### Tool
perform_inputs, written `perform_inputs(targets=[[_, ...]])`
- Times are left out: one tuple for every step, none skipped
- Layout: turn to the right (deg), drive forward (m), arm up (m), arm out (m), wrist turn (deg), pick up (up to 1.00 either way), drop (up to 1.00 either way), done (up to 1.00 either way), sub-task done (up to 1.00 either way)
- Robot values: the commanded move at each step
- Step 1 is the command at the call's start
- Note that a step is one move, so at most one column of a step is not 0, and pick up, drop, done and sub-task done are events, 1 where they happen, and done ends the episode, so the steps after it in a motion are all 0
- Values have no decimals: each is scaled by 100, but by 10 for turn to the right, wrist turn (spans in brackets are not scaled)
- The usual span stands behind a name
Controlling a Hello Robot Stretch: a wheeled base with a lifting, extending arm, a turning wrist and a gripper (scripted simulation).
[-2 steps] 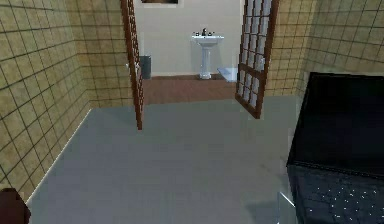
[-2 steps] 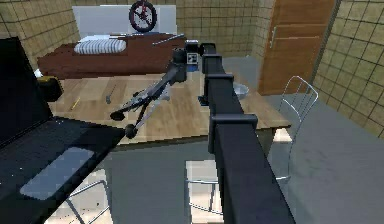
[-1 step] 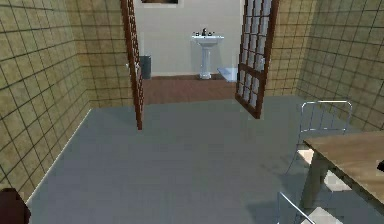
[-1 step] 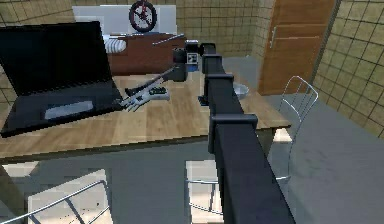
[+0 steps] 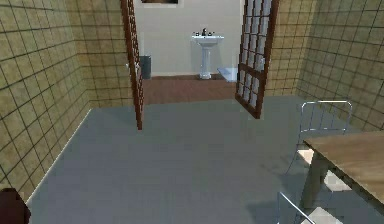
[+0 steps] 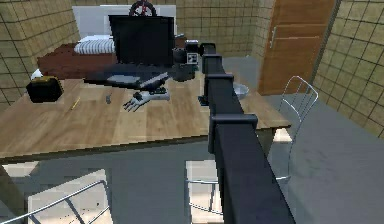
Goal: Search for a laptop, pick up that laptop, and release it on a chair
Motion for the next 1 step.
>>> perform_inputs(targets=[[0, 0, 0, 0, 450, 0, 0, 0, 0]])
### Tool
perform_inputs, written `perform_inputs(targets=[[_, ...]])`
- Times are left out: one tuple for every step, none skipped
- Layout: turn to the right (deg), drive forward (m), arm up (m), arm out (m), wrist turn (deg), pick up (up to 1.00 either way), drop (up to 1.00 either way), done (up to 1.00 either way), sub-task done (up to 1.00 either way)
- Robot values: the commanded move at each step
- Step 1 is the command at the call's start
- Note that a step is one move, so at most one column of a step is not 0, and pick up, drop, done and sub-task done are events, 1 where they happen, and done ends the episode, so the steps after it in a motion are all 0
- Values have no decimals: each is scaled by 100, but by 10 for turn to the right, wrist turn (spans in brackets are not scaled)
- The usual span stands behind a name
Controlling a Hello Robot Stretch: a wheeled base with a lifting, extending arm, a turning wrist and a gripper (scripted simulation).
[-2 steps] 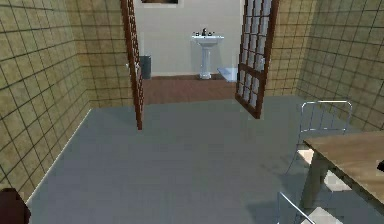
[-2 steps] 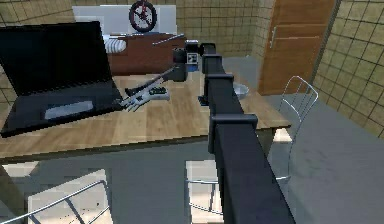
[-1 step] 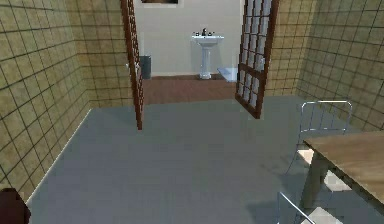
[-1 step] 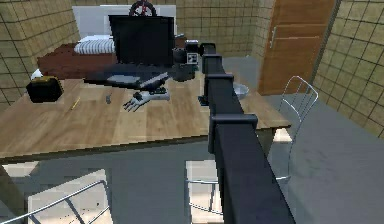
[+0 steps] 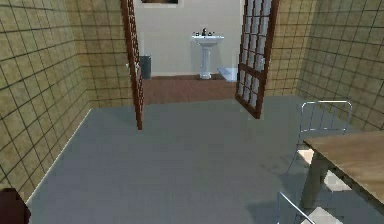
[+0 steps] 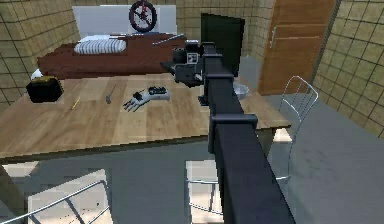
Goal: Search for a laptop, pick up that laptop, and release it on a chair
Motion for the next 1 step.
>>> perform_inputs(targets=[[0, 0, 0, 0, 450, 0, 0, 0, 0]])
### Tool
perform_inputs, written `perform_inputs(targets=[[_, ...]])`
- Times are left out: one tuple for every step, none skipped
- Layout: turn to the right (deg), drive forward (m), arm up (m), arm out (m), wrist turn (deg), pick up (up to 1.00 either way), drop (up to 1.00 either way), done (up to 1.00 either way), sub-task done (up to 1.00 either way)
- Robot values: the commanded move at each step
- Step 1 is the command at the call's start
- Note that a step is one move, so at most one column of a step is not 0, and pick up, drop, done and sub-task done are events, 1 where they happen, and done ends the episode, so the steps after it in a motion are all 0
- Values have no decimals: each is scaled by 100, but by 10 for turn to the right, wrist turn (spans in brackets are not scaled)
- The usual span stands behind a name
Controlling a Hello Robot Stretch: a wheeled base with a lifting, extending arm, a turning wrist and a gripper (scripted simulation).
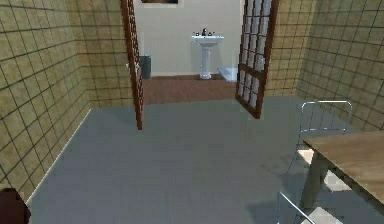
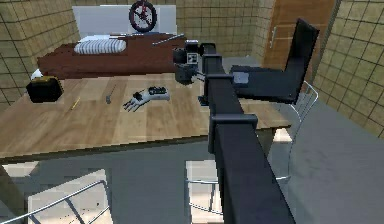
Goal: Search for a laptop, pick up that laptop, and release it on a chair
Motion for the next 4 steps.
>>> perform_inputs(targets=[[0, 0, 0, 0, 90, 0, 0, 0, 0], [0, 0, -38, 0, 0, 0, 0, 0, 0], [0, 0, -50, 0, 0, 0, 0, 0, 0], [0, 0, 0, 0, 0, 0, 100, 0, 0]])
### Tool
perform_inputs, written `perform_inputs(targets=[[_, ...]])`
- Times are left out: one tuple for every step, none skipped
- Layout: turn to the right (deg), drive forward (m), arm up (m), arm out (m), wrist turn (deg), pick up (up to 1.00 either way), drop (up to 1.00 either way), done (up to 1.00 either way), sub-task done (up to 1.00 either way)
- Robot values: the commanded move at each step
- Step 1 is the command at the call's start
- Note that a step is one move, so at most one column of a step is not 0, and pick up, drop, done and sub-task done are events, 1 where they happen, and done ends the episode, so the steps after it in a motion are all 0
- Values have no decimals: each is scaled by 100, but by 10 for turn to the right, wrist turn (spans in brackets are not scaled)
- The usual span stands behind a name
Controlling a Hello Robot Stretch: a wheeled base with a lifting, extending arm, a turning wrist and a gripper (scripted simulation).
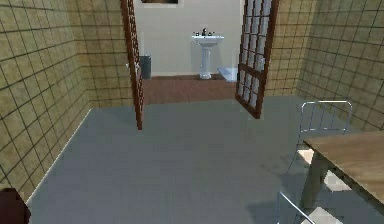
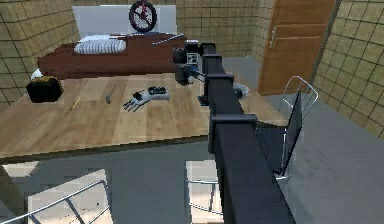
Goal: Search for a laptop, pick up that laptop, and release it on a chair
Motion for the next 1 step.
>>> perform_inputs(targets=[[0, 0, 0, -10, 0, 0, 0, 0, 0]])
